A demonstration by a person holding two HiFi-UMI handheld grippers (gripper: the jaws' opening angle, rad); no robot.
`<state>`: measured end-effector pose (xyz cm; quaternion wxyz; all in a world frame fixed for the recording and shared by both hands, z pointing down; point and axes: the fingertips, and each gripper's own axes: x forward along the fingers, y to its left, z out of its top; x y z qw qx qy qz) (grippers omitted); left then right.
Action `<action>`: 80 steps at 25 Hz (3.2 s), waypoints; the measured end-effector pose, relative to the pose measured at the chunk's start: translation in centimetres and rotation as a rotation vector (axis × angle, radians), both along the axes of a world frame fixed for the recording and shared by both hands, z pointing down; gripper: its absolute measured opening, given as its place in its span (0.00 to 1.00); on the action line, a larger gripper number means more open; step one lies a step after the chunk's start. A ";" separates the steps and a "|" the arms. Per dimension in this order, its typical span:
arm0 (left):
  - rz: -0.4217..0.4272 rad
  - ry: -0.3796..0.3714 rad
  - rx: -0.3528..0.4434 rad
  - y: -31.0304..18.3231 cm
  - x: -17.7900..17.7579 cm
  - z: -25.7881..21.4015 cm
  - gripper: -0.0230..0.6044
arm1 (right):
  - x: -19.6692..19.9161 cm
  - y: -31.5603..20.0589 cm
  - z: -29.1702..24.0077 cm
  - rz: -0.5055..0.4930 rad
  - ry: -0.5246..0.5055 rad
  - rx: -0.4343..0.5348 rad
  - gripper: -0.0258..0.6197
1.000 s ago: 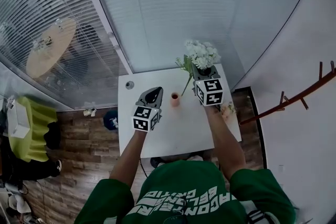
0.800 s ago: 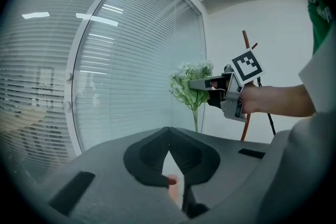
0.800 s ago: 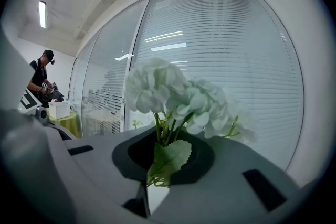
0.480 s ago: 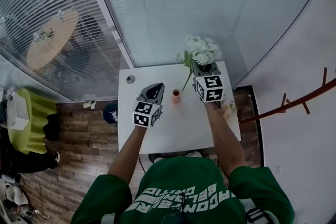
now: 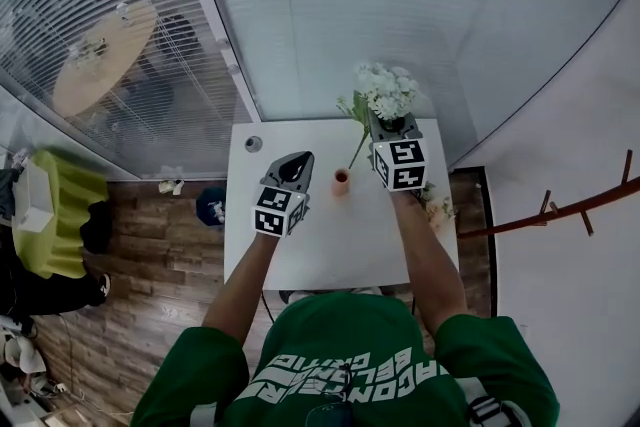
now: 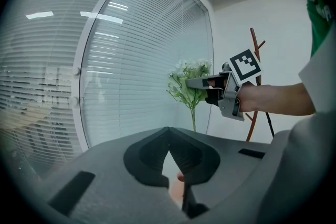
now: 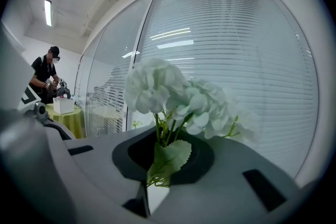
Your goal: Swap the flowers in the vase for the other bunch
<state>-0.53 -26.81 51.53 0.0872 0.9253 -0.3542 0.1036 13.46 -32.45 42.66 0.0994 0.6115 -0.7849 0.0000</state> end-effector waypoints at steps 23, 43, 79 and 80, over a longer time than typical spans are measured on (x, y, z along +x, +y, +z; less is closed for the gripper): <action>-0.028 -0.005 -0.093 -0.1 -2.1 10.8 0.05 | -3.9 -0.3 13.0 -0.072 0.083 -0.027 0.10; -0.016 0.002 -0.107 0.8 -1.5 13.9 0.05 | -6.0 2.5 20.9 -0.114 0.109 -0.121 0.10; -0.124 0.015 -0.147 5.4 -5.4 6.9 0.05 | -6.1 8.6 21.2 -0.126 0.147 -0.433 0.29; -0.125 0.014 -0.145 5.5 -5.4 6.8 0.05 | -6.1 8.7 21.3 -0.127 0.147 -0.446 0.29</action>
